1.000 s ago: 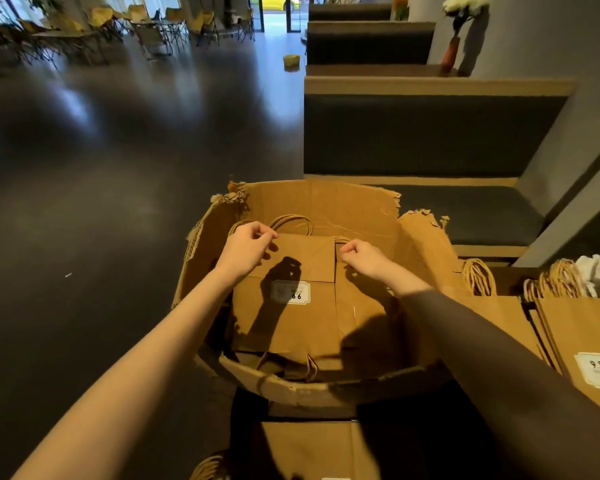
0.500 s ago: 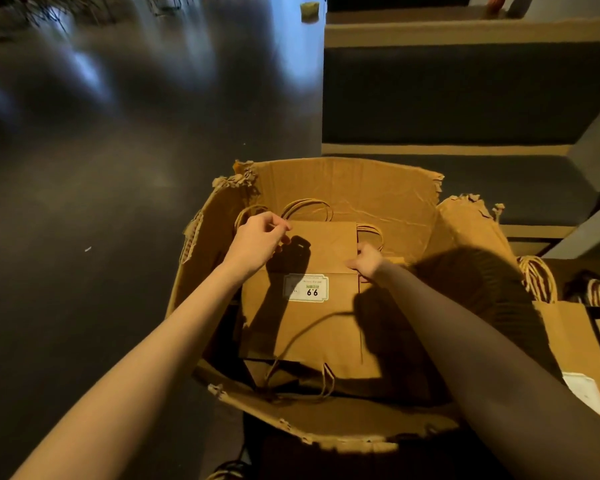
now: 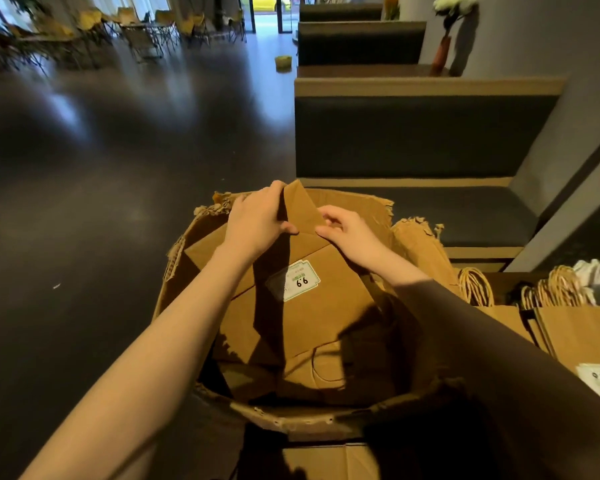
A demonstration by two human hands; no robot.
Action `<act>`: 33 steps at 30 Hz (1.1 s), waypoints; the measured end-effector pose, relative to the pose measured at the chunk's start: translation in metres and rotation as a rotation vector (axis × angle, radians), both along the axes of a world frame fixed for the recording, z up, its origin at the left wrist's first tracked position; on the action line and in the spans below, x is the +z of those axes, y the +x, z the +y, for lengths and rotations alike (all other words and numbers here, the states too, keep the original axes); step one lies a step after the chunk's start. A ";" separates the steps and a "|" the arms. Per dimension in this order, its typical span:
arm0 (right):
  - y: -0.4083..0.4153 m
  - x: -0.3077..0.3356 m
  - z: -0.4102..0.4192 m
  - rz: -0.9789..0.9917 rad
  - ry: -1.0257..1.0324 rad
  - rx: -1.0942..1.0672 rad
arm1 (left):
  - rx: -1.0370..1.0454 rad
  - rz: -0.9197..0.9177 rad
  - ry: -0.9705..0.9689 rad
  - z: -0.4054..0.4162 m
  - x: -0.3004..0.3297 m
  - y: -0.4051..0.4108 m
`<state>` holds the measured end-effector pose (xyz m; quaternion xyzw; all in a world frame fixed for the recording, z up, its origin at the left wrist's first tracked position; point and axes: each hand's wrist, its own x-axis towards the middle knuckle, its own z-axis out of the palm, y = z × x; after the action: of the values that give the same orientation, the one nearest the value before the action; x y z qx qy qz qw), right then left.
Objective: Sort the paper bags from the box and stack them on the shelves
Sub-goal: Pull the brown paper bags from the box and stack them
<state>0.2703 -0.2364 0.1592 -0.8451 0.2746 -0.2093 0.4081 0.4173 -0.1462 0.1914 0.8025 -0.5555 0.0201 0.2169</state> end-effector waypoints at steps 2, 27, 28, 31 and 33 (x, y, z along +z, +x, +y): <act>-0.005 0.007 0.005 -0.024 -0.040 -0.020 | 0.006 0.068 -0.114 0.007 0.005 -0.004; -0.036 0.017 0.065 -0.256 1.289 -0.335 | 0.158 1.167 -0.799 0.088 0.047 -0.025; -0.036 0.018 0.067 -0.292 1.285 -0.363 | 0.153 1.177 -0.809 0.091 0.048 -0.025; -0.038 0.023 0.074 -0.437 1.202 -0.418 | 0.148 1.168 -0.845 0.099 0.049 -0.022; -0.041 0.027 0.074 -0.538 1.103 -0.442 | 0.167 1.070 -0.846 0.103 0.047 -0.019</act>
<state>0.2296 -0.1622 0.1866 -0.3533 0.3975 -0.3208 0.7837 0.3986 -0.0435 0.2383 0.5886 -0.2526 -0.1470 0.7537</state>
